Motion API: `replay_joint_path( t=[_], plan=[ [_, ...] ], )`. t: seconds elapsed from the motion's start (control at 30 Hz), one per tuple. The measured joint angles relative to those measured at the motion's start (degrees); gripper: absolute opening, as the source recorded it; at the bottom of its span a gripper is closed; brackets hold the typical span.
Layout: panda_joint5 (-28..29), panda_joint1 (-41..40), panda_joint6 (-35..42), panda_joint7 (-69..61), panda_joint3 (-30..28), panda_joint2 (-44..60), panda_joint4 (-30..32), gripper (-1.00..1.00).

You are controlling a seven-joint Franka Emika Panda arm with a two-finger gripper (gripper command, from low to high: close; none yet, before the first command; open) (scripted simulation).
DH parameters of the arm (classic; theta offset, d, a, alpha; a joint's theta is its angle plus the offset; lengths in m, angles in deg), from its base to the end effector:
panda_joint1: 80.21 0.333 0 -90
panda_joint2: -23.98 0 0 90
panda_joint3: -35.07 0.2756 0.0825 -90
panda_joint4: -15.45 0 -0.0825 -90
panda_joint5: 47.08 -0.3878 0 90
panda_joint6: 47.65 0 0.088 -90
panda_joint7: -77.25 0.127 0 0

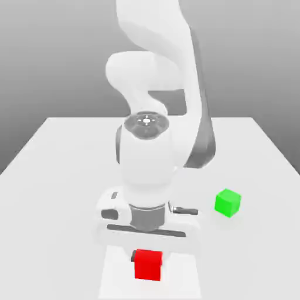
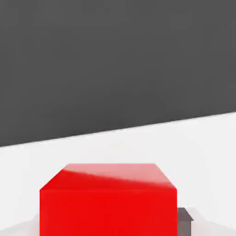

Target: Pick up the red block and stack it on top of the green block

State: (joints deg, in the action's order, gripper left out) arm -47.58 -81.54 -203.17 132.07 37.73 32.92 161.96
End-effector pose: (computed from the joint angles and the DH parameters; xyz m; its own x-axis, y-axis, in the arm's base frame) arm 0.4485 0.0113 0.1472 0.5881 -0.8087 -0.0081 -0.8088 -0.5881 -0.0073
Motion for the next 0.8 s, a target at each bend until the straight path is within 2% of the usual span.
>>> replay_joint_path(
  t=[0.2,0.5,0.6,0.8],
  plan=[
    [-8.9,13.4,2.5,15.1,7.4,-12.0,9.1,-1.0],
    [-18.5,24.9,4.1,41.8,21.2,-28.6,23.9,-1.0],
    [-16.8,23.8,1.6,47.6,25.1,-27.9,26.1,-1.0],
    [-7.6,16.4,-7.0,54.3,30.1,-18.8,26.4,-1.0]
  ],
)
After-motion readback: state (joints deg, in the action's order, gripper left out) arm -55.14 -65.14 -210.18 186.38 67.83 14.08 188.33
